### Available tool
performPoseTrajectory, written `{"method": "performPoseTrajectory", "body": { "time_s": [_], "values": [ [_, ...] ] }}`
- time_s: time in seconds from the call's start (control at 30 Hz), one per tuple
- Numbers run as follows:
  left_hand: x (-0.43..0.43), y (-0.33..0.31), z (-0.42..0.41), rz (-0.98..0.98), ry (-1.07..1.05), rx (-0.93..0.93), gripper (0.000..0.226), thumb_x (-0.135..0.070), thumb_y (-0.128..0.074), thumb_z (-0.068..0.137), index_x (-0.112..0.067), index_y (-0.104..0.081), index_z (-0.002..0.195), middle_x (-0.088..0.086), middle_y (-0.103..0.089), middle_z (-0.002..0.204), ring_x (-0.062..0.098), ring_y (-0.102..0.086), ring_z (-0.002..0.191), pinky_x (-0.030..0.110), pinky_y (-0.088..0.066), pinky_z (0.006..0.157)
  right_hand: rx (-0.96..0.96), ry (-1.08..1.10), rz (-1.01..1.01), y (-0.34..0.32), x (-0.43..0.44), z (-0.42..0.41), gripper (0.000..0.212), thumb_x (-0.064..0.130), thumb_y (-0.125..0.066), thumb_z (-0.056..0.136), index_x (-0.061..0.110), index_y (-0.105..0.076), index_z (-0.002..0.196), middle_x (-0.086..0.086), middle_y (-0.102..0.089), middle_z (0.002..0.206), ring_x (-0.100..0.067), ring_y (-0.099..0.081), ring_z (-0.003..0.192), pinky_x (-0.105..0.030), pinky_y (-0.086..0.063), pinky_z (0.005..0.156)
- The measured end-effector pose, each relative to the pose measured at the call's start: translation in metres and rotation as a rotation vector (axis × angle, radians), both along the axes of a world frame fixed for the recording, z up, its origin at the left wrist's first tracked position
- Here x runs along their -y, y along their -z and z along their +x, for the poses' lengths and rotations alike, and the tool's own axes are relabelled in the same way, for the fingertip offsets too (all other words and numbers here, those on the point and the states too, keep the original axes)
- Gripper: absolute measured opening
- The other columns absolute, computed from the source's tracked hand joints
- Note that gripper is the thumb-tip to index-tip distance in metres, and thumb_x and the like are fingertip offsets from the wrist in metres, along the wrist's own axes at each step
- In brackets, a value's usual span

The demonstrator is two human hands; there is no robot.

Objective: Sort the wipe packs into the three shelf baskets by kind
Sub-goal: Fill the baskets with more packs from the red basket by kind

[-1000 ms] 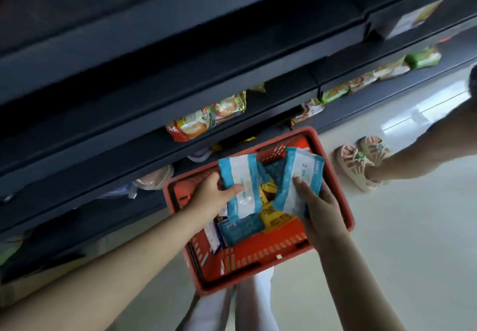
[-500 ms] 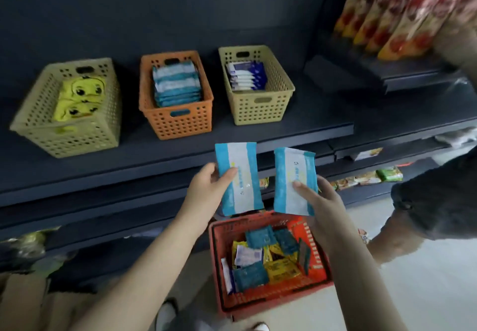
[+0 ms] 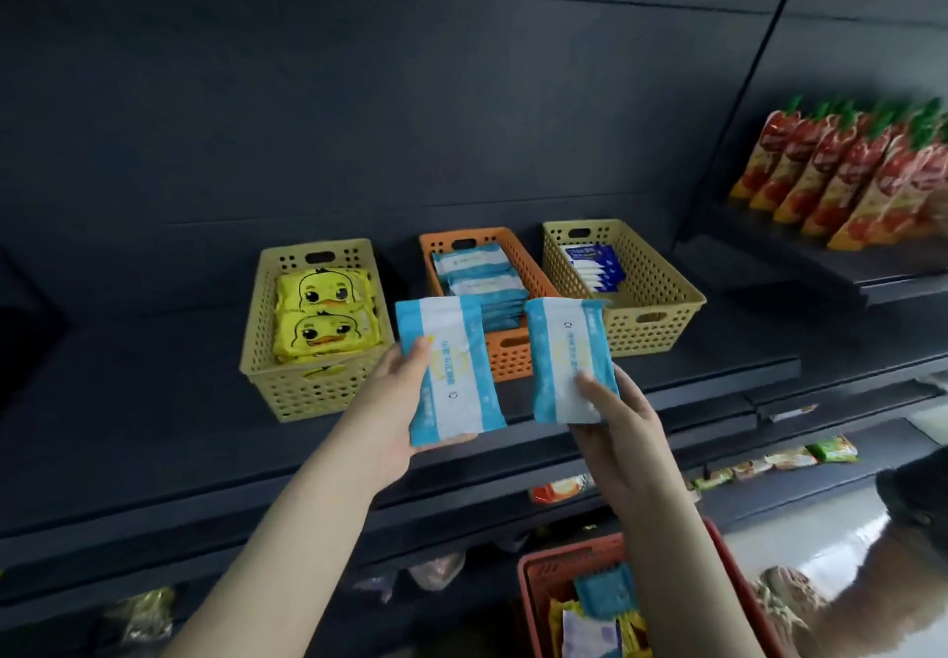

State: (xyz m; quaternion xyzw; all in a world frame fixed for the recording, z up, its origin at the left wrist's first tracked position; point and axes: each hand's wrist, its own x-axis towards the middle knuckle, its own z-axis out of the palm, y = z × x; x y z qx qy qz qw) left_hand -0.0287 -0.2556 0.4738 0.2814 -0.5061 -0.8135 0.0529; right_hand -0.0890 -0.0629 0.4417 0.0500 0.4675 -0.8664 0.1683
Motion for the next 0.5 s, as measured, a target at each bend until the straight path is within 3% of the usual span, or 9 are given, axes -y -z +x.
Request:
{"method": "performPoseTrajectory", "body": {
  "time_s": [0.1, 0.23, 0.4, 0.5],
  "values": [
    [0.024, -0.005, -0.001, -0.042, 0.065, -0.022, 0.013, -0.024, -0.057, 0.095, -0.024, -0.06, 0.107, 0.005, -0.07, 0.107, 0.028, -0.069, 0.092, 0.048, -0.059, 0.061, 0.025, 0.09, 0.026, -0.006, 0.025, -0.002, 0.033, 0.008, -0.065, 0.087, 0.004, -0.061, 0.12, -0.016, -0.069, 0.115, -0.028, -0.066, 0.105, -0.041, -0.053, 0.093],
    [0.045, -0.008, -0.014, -0.087, 0.141, -0.086, 0.026, -0.011, -0.062, 0.091, -0.023, -0.06, 0.114, 0.004, -0.07, 0.11, 0.025, -0.069, 0.096, 0.043, -0.06, 0.065, 0.012, 0.167, 0.018, -0.014, 0.042, -0.02, 0.029, 0.011, -0.066, 0.088, 0.006, -0.061, 0.116, -0.013, -0.071, 0.112, -0.026, -0.069, 0.102, -0.038, -0.057, 0.087],
    [0.068, -0.001, -0.049, -0.082, 0.029, -0.051, 0.034, -0.008, -0.067, 0.086, -0.013, -0.053, 0.117, 0.007, -0.068, 0.11, 0.022, -0.069, 0.094, 0.033, -0.058, 0.056, -0.047, 0.149, 0.176, -0.021, 0.056, -0.071, 0.026, 0.013, -0.067, 0.088, 0.007, -0.062, 0.113, -0.012, -0.071, 0.109, -0.026, -0.069, 0.1, -0.041, -0.056, 0.086],
    [0.082, 0.006, -0.079, -0.125, -0.037, -0.02, 0.035, -0.011, -0.068, 0.086, -0.012, -0.053, 0.118, 0.008, -0.068, 0.11, 0.022, -0.069, 0.093, 0.032, -0.058, 0.056, -0.096, 0.09, 0.334, -0.022, 0.061, -0.116, 0.024, 0.015, -0.068, 0.088, 0.008, -0.063, 0.11, -0.011, -0.072, 0.103, -0.023, -0.072, 0.092, -0.035, -0.059, 0.075]
  ]
}}
